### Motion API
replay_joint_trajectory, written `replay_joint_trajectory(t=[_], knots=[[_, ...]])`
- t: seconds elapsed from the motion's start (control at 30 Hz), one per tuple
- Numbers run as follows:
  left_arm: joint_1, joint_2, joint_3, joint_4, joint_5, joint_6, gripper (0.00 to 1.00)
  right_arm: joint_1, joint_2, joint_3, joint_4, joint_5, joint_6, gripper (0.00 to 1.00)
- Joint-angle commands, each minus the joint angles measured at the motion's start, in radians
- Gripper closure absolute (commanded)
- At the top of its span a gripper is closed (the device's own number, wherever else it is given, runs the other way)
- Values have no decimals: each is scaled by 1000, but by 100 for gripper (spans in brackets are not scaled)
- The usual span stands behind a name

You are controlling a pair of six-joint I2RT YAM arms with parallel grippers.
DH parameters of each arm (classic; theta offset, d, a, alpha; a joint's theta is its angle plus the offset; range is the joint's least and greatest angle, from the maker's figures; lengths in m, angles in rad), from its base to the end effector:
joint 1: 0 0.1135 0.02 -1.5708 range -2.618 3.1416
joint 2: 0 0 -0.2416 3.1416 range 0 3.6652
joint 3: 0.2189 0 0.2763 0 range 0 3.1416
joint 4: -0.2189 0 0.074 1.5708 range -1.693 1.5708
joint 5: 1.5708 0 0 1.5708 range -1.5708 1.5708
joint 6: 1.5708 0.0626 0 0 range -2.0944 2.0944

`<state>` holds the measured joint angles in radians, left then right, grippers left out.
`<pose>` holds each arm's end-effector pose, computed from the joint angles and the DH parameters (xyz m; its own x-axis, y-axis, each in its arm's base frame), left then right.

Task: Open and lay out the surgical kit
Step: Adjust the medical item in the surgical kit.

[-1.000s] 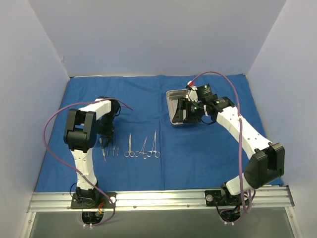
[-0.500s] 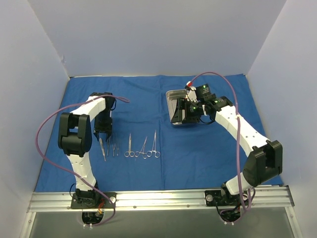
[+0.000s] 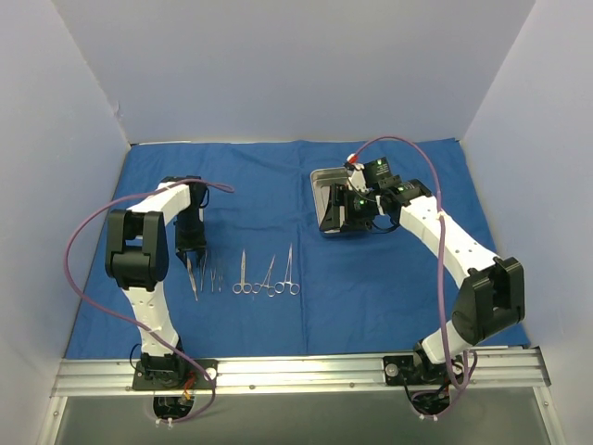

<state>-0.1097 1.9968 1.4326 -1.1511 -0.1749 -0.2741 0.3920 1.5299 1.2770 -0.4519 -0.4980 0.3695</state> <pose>0.3593 -0.0286 0.1058 -0.9828 -0.1599 0.0920 -0.1385 0.9690 0.2047 0.3439 0.1745 0.2619 -0.8010 0.0122 -0.5986 -0.4103 0.7169 0.5637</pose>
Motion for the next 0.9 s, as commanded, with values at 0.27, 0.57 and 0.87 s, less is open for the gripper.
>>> replay_joint_trajectory(t=[0.27, 0.57, 0.87], knots=[[68, 33, -35, 57, 68, 3, 61, -7, 18, 21, 4, -8, 11, 37], [84, 80, -14, 57, 98, 19, 69, -7, 39, 38, 5, -10, 16, 37], [102, 106, 52, 25, 46, 47, 80, -7, 58, 48, 7, -14, 16, 37]])
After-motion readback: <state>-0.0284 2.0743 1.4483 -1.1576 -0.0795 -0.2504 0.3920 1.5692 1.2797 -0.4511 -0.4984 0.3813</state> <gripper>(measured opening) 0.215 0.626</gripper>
